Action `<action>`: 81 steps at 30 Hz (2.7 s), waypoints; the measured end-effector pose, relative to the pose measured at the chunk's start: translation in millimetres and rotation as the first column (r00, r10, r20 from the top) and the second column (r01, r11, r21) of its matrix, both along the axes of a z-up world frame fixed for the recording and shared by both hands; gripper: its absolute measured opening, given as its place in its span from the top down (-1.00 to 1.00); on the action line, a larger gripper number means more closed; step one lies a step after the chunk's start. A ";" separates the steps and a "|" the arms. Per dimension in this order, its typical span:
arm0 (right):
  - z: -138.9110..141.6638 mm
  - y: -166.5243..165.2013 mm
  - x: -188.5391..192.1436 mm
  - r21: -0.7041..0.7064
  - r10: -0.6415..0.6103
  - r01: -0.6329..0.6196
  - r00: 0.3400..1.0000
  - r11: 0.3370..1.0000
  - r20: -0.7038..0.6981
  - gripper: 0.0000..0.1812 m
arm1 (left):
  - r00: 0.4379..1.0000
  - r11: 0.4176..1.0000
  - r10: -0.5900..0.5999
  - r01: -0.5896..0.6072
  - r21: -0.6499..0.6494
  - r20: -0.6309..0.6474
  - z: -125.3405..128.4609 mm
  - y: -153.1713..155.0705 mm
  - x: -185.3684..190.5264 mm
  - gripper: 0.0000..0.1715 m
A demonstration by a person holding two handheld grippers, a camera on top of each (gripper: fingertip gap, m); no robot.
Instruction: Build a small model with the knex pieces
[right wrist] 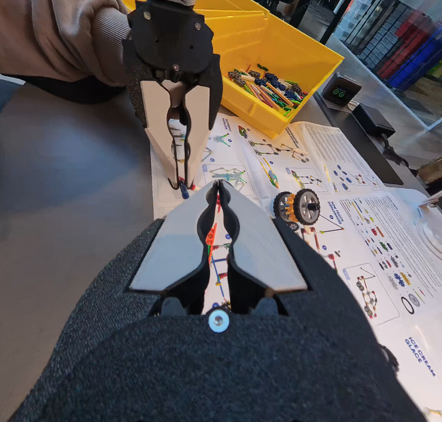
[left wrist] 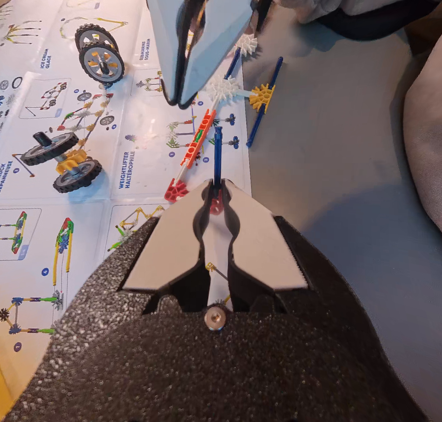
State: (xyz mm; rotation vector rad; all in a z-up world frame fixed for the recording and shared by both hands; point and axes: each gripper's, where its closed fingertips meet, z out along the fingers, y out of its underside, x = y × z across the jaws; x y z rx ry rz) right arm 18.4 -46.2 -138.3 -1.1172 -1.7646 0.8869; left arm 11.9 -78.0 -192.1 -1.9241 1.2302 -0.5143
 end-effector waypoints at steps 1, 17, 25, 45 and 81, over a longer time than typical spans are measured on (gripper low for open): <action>-1.4 1.6 2.5 -0.018 0.003 -0.002 1.000 1.000 0.011 1.00 | 1.000 1.000 0.003 -0.003 0.009 -0.012 -1.8 0.8 0.0 0.95; -22.2 0.3 -24.9 0.001 -0.069 0.069 0.998 0.998 0.005 0.46 | 0.559 0.908 0.350 -0.003 -0.420 0.752 73.2 40.2 7.9 0.96; -26.8 3.0 -23.0 0.089 -0.061 0.058 0.998 0.994 0.028 0.95 | 0.500 0.899 0.376 0.006 -0.437 0.780 75.9 44.3 3.4 0.97; -66.5 12.5 -9.9 0.372 -0.066 0.002 0.985 0.928 0.157 0.96 | 0.739 0.890 0.395 -0.161 -0.426 0.546 34.0 46.1 2.1 0.77; -27.7 5.3 -13.9 0.121 -0.055 0.054 0.999 0.991 0.002 0.96 | 0.788 0.939 0.343 -0.273 -0.208 0.512 60.4 52.3 -18.7 1.00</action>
